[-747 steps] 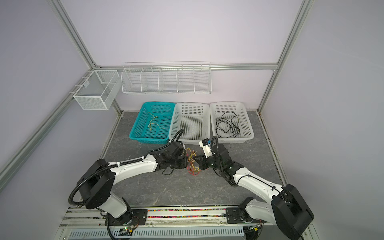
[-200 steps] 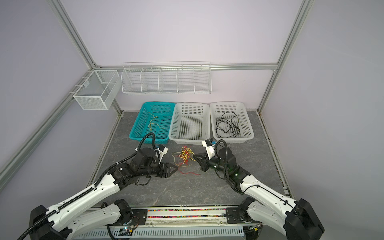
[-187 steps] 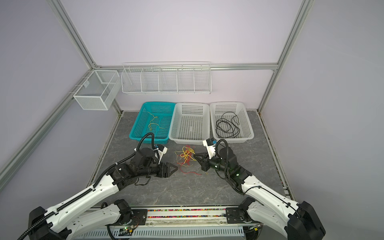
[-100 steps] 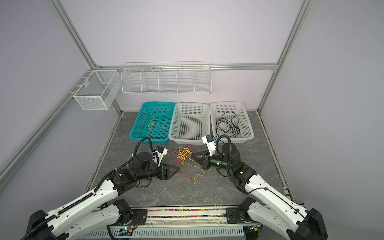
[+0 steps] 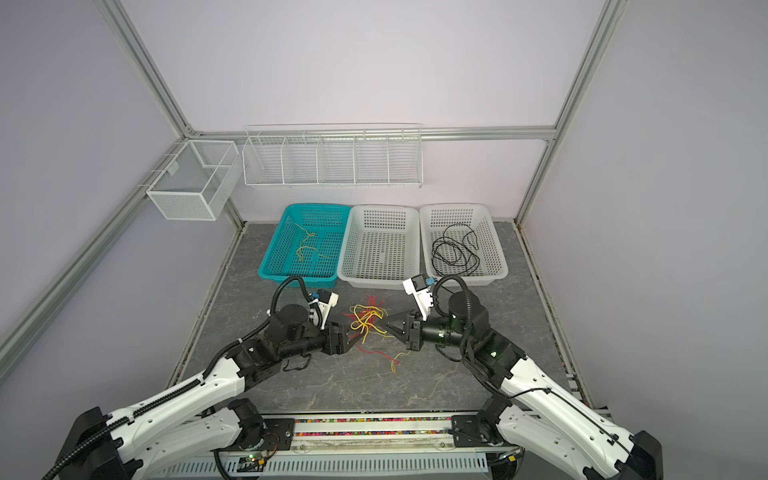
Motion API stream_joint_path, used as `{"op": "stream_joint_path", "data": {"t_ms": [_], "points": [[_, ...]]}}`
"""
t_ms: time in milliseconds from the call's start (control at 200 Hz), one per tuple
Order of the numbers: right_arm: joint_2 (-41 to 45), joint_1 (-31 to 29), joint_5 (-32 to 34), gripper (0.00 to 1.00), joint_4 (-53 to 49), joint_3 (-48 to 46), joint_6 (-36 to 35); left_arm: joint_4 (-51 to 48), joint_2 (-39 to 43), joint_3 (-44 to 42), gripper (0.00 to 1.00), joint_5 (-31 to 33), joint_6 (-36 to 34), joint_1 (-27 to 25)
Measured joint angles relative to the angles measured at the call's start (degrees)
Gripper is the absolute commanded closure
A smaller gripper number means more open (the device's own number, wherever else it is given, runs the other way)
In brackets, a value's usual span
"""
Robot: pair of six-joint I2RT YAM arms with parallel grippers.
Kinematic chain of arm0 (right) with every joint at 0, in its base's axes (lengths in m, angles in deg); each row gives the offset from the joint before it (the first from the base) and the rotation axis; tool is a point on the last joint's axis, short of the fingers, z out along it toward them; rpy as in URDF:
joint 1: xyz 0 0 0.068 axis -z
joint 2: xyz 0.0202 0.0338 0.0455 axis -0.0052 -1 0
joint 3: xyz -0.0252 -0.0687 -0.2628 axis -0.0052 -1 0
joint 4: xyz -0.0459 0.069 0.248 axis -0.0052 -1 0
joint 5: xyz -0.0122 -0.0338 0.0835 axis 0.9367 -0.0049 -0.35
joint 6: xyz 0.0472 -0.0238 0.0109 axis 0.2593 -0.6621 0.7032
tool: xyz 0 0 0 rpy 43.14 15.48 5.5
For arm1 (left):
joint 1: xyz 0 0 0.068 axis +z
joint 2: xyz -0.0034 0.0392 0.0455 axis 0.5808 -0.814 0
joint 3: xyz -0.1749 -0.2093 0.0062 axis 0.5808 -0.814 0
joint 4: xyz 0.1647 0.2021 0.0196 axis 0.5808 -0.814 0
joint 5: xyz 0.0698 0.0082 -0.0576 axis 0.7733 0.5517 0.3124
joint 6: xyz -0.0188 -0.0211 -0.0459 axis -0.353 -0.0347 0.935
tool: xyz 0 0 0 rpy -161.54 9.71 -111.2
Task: Untangle the cables
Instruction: 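Lift the tangle with both grippers and pull them apart to separate wires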
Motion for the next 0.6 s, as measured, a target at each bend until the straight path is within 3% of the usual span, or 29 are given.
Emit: {"op": "stream_joint_path", "data": {"t_ms": [410,515,600], "points": [[3.0,-2.7,1.1,0.94,-1.6,0.1,1.5,13.9,-4.6,-4.0,0.37,-0.9,4.6,-0.1],[3.5,-3.2,1.3,0.94,-1.6,0.1,1.7,16.0,-4.8,-4.5,0.45,-1.1,5.4,-0.2],[3.8,-3.5,1.5,0.94,-1.6,0.1,1.7,17.2,-4.8,-4.7,0.59,-1.4,5.4,-0.2]]}}
